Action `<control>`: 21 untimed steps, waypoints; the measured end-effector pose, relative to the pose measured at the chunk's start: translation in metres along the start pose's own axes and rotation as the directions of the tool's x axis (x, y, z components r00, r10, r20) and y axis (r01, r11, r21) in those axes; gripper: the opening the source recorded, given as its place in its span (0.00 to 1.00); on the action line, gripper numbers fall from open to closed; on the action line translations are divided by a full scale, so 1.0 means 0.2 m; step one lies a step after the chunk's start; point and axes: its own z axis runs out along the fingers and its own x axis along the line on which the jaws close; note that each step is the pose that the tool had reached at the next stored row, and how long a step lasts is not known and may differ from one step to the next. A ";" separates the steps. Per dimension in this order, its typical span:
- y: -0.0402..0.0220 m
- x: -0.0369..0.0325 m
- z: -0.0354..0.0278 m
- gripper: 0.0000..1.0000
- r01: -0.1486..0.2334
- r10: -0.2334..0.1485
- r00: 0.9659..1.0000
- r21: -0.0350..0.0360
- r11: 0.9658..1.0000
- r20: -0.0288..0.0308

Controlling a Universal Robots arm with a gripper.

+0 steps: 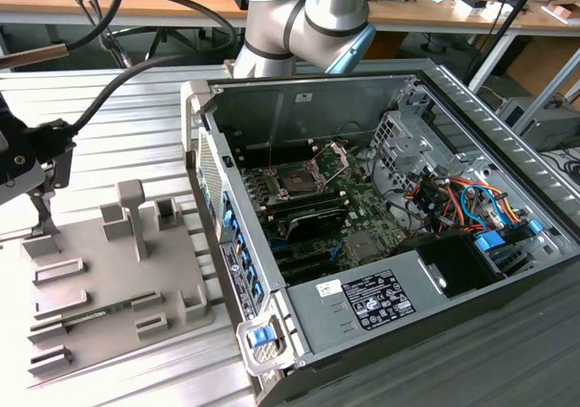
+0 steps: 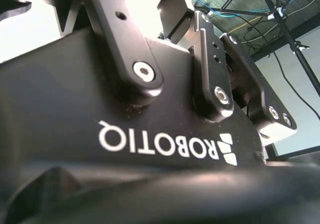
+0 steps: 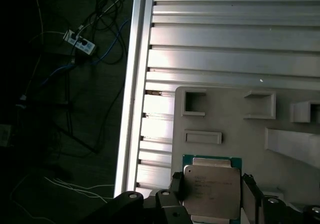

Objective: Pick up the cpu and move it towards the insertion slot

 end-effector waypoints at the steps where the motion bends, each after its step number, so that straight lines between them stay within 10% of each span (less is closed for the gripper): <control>1: 0.000 0.000 -0.001 0.55 0.000 0.000 1.000 0.000 1.000 0.000; 21: 0.001 0.000 -0.018 0.55 0.000 0.000 1.000 0.000 1.000 0.000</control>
